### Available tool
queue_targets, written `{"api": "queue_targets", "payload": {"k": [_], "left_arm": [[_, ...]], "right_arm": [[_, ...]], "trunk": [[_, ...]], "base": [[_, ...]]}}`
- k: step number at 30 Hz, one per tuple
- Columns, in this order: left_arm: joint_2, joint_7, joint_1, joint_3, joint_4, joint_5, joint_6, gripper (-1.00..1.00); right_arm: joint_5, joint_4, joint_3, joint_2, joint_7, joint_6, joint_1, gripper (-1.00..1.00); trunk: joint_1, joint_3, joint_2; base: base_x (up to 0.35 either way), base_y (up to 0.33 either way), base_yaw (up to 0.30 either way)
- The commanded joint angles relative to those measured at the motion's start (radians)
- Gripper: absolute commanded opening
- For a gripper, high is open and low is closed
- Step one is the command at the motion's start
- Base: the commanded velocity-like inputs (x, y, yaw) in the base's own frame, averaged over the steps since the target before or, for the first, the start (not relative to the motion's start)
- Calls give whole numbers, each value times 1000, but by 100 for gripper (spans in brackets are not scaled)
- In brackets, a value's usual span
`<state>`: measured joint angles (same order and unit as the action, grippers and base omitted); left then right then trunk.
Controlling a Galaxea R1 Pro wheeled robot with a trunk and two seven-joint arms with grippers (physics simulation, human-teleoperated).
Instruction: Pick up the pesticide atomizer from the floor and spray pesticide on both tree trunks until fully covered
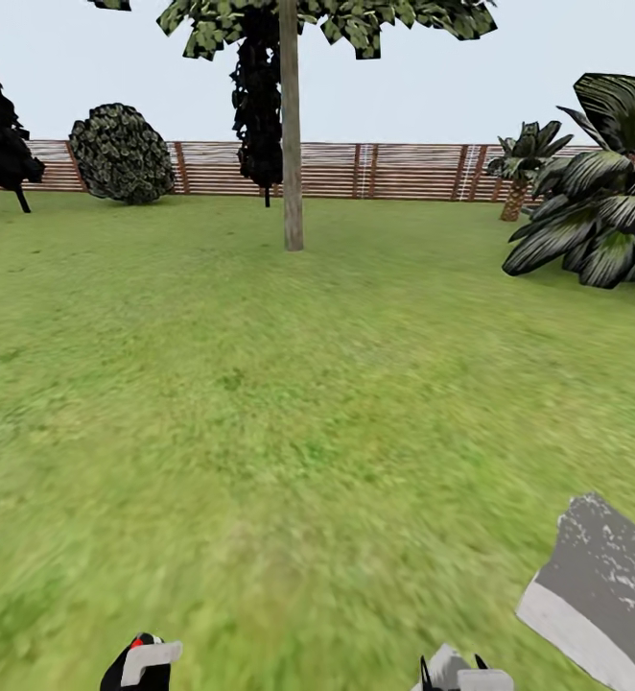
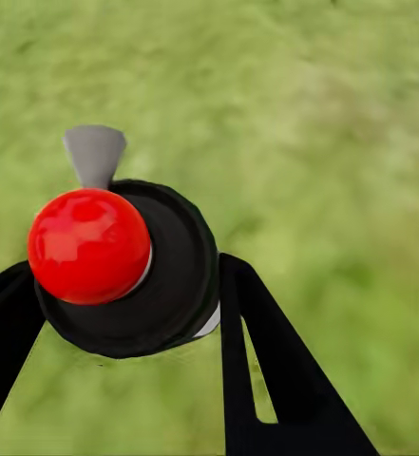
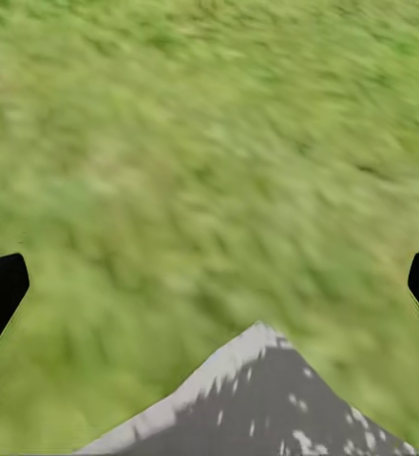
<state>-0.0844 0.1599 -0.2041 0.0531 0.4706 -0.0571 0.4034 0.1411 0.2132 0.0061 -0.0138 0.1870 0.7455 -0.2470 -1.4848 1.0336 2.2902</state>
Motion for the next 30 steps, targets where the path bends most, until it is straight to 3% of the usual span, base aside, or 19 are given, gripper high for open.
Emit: {"api": "queue_targets", "payload": {"k": [1,30], "left_arm": [[0,0,0,0,0,0,0,-100],[0,0,0,0,-1,0,0,-100]], "right_arm": [[0,0,0,0,0,0,0,100],[0,0,0,0,0,0,0,100]], "trunk": [[0,0,0],[0,0,0]], "base": [[342,0,0],[342,0,0]]}}
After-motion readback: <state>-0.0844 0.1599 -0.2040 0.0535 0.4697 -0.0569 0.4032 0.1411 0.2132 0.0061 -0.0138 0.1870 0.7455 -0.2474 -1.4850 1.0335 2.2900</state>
